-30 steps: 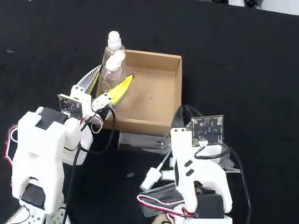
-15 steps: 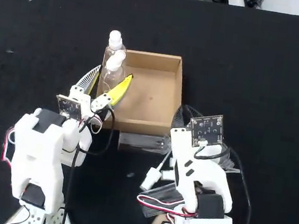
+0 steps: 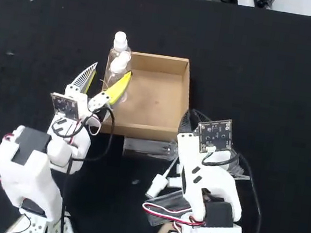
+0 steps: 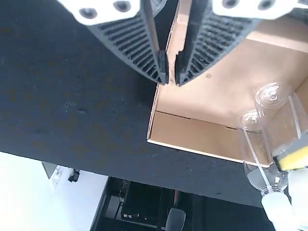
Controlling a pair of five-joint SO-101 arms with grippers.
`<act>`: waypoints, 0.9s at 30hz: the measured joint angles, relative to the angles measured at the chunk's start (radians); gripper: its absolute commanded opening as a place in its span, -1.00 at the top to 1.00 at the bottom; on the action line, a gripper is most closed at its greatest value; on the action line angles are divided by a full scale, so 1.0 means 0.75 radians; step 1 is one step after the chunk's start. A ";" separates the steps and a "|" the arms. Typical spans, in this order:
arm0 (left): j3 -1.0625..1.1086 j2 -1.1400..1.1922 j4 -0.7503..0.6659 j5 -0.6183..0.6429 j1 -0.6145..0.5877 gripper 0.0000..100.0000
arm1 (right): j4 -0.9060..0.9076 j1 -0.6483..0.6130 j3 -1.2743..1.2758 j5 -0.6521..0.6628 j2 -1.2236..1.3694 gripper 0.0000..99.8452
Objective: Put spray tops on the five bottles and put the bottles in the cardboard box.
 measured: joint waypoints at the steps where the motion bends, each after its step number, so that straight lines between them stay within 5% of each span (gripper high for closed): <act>1: 0.014 -0.027 0.000 0.000 0.000 0.50 | 0.000 0.000 0.000 0.000 0.000 0.98; 21: 0.338 -0.229 0.006 0.000 0.057 0.51 | 0.000 0.000 0.000 0.000 0.000 0.98; 27: 0.348 -0.229 0.137 0.000 0.057 0.51 | 0.000 0.000 0.000 0.000 0.000 0.98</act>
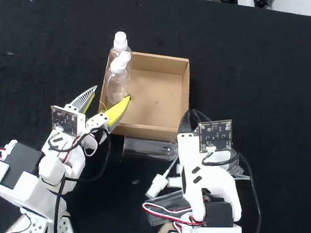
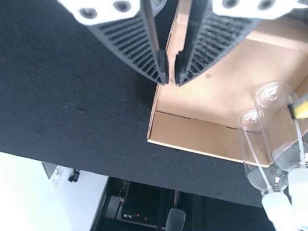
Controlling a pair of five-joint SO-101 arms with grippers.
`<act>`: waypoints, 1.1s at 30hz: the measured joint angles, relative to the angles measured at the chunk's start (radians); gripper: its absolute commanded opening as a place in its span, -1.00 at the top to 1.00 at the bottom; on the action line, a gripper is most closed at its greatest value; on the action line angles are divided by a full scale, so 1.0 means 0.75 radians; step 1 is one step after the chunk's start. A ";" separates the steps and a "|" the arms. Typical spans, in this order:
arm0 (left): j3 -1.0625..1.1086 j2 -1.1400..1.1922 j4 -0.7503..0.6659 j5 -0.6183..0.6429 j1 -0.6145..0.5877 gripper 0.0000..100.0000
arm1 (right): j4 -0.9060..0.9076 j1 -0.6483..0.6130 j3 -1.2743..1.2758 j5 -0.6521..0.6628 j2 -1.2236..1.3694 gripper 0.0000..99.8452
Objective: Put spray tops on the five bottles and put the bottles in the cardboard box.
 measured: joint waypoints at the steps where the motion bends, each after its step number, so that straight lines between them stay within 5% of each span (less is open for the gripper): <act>1: 0.000 0.000 0.020 0.000 0.006 0.51 | 0.000 0.000 0.000 0.000 0.000 0.98; 22: -0.008 -0.184 0.211 0.000 0.008 0.51 | 0.000 0.000 0.000 0.000 0.000 0.98; 33: -0.004 -0.824 1.099 0.000 0.008 0.51 | 0.000 0.000 0.000 0.000 0.000 0.98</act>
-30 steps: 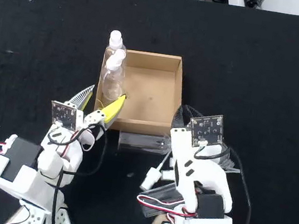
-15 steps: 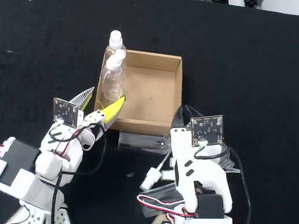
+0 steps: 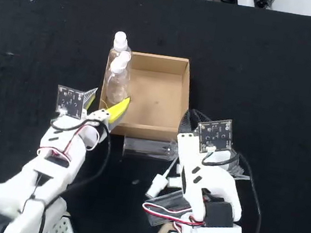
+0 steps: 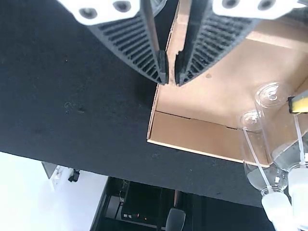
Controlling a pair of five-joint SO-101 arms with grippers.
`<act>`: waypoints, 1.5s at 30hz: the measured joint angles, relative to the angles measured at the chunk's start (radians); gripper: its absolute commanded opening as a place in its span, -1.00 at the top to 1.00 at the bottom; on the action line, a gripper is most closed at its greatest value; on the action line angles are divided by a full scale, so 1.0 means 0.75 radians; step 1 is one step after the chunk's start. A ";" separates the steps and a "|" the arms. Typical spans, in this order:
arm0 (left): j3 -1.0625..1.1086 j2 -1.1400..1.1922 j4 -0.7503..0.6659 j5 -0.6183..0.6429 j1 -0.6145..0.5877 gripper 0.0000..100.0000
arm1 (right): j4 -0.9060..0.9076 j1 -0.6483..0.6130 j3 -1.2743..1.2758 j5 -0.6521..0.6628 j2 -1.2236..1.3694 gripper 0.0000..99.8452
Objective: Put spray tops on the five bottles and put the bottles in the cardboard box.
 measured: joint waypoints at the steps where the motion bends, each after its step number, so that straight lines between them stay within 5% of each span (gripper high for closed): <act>1: 0.000 -0.070 0.086 0.000 0.000 0.51 | 0.000 0.000 0.000 0.000 0.000 0.98; 18: 0.002 -0.994 1.043 -0.004 -0.027 0.50 | 0.000 0.000 0.000 0.000 0.000 0.98; 25: 0.002 -1.262 1.309 -0.405 -0.014 0.51 | 0.000 0.004 0.000 0.000 0.000 0.98; 29: -0.016 -1.379 1.524 -0.499 0.086 0.50 | 0.000 0.004 0.000 0.000 0.000 0.98; 38: -0.378 -1.240 1.997 -0.671 0.327 0.50 | 0.000 0.166 0.000 -0.047 0.000 0.98; 45: -0.628 -0.743 2.089 -0.845 0.507 0.51 | -0.002 0.446 -0.041 -0.282 0.000 0.98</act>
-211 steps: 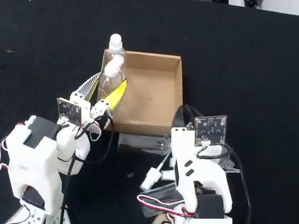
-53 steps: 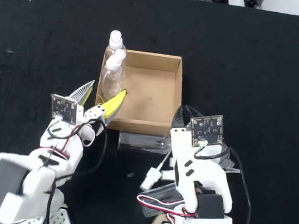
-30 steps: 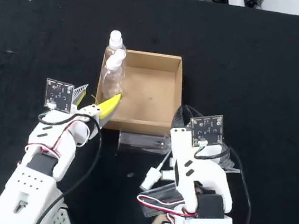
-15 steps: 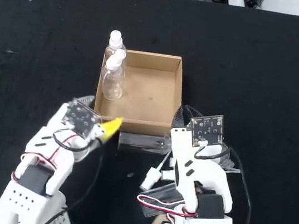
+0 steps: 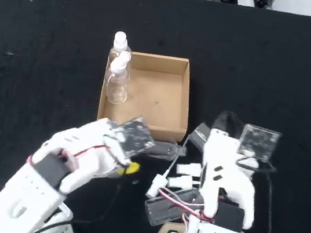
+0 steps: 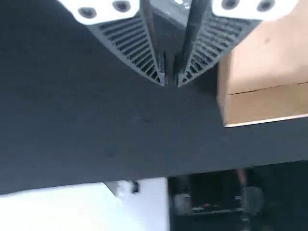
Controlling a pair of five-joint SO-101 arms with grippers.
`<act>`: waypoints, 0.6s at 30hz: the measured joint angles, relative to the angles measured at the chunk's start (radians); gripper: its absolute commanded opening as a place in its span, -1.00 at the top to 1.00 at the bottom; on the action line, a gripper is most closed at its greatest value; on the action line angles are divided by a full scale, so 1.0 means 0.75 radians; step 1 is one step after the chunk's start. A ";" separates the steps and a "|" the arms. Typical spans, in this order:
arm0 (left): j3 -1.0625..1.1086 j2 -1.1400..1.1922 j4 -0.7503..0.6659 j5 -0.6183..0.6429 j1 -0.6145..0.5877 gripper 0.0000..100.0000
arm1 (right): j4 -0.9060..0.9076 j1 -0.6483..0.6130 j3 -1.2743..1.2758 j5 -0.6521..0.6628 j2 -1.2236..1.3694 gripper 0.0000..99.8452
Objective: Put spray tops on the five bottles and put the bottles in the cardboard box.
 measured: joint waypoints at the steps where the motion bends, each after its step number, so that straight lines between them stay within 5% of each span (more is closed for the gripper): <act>1: -0.029 0.072 0.006 -0.029 0.025 0.51 | -0.002 0.025 -0.010 -0.025 0.000 0.98; 7: -0.151 0.426 -0.016 -0.135 0.155 0.51 | -0.004 0.131 -0.039 -0.080 0.000 0.98; 18: -0.194 0.790 -0.348 -0.145 0.172 0.50 | -0.006 0.180 -0.039 -0.123 0.000 0.98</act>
